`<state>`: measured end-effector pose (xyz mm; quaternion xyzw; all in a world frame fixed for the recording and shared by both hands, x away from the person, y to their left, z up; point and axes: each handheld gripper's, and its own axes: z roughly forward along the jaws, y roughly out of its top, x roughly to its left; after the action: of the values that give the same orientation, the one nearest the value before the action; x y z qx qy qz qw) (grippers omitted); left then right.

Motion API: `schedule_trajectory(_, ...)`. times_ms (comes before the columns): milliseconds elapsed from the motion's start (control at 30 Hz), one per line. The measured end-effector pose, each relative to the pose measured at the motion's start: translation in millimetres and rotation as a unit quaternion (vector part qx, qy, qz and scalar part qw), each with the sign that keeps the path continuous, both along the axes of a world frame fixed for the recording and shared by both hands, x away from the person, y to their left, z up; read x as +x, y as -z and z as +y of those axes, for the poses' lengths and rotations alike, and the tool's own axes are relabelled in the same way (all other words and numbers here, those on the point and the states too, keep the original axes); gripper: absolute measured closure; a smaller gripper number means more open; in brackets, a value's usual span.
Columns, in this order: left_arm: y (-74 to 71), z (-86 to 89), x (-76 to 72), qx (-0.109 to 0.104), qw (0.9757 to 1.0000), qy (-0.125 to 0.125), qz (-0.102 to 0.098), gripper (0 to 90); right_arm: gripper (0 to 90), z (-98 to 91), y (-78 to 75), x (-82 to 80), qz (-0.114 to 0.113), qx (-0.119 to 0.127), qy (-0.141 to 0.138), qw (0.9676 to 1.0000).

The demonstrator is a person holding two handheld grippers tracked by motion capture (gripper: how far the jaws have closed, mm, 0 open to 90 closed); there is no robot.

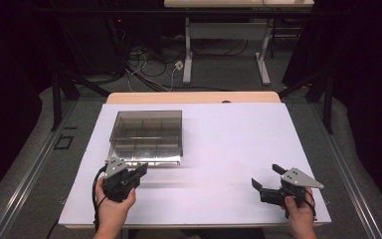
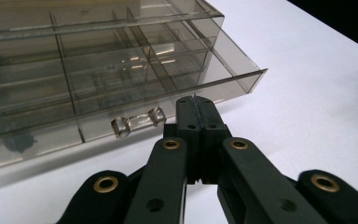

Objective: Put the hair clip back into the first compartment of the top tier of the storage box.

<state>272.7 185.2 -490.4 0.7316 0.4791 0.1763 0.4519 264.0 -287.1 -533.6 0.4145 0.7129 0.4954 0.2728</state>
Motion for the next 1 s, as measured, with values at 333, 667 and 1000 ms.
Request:
schedule_trajectory(333, 11.3, 4.5, 0.3, -0.005, 0.9999, -0.01, 0.009, 90.0, 8.8, -1.6, -0.1, 0.2, -0.003, 0.0, 0.001, 1.0)
schedule_trajectory(667, 19.8, 3.4, 1.1, -0.004, 0.9997, -0.014, 0.018, 90.0, 8.8, -0.5, 0.2, 0.3, -0.003, 0.001, -0.002, 1.0)
schedule_trajectory(1000, 29.6, 1.4, 4.7, 0.003, 0.9992, -0.029, 0.029, 90.0, 8.8, 0.2, 0.2, 0.1, 0.0, -0.003, -0.001, 1.0)
